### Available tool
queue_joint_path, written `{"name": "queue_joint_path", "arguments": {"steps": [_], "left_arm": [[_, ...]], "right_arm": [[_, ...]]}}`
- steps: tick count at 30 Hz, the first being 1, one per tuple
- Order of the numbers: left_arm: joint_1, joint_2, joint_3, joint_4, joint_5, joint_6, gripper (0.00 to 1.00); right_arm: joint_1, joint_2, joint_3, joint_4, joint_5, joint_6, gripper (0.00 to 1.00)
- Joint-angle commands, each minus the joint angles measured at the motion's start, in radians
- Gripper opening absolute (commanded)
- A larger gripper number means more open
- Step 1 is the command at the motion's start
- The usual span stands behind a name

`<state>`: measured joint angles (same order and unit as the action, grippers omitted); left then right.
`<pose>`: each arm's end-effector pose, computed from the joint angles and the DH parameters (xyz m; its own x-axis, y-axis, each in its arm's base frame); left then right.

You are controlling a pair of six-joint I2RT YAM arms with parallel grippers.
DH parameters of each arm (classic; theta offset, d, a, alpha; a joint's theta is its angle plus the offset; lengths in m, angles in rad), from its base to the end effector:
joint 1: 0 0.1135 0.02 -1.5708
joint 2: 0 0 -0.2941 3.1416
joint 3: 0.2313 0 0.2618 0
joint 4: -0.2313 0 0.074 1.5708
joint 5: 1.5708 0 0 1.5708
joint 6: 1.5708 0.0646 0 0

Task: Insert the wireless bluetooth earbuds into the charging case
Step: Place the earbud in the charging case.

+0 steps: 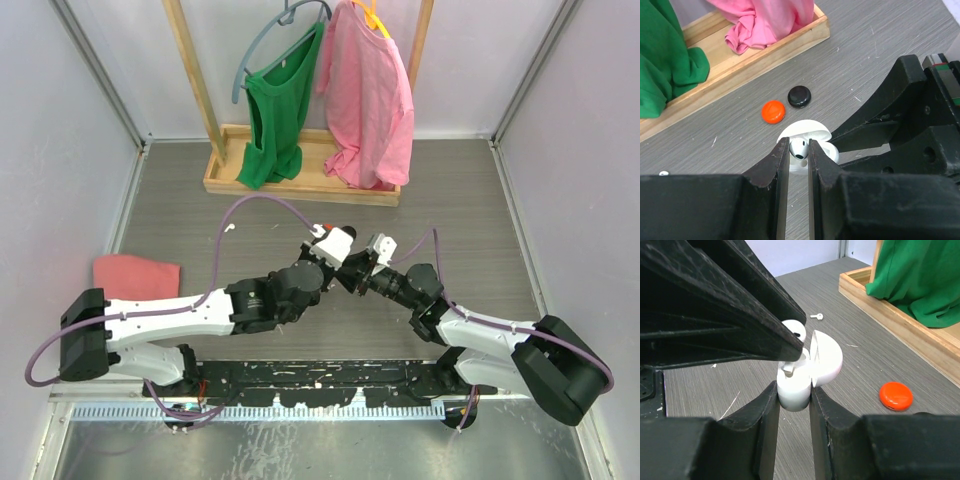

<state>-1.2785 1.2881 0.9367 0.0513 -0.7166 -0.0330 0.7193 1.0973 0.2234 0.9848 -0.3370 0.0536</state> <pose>0.1314 -0.2895 0.3283 -0.1030 0.2559 -0.9612 0.5382 0.8270 0.1625 0.1587 0.1673 0.2333 0.0366 0.0993 -0.9944 -0.8722 0.4888 0.0167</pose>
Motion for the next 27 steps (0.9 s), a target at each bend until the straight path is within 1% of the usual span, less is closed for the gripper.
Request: {"name": "queue_joint_path", "arguments": {"steps": [1, 7, 17, 27], "left_arm": [[-0.015, 0.021, 0.045, 0.083, -0.060, 0.046, 0.10], [-0.033, 0.047, 0.051, 0.093, -0.095, 0.090, 0.10], [-0.054, 0.045, 0.045, 0.094, -0.154, 0.171, 0.10], [-0.082, 0.068, 0.048, 0.098, -0.154, 0.226, 0.11]], "right_arm": [[0.006, -0.011, 0.014, 0.045, 0.016, -0.012, 0.01], [0.006, -0.014, 0.013, 0.043, 0.022, -0.013, 0.01], [0.006, -0.019, 0.010, 0.042, 0.036, -0.013, 0.01], [0.006, -0.016, 0.010, 0.043, 0.039, -0.011, 0.01]]}}
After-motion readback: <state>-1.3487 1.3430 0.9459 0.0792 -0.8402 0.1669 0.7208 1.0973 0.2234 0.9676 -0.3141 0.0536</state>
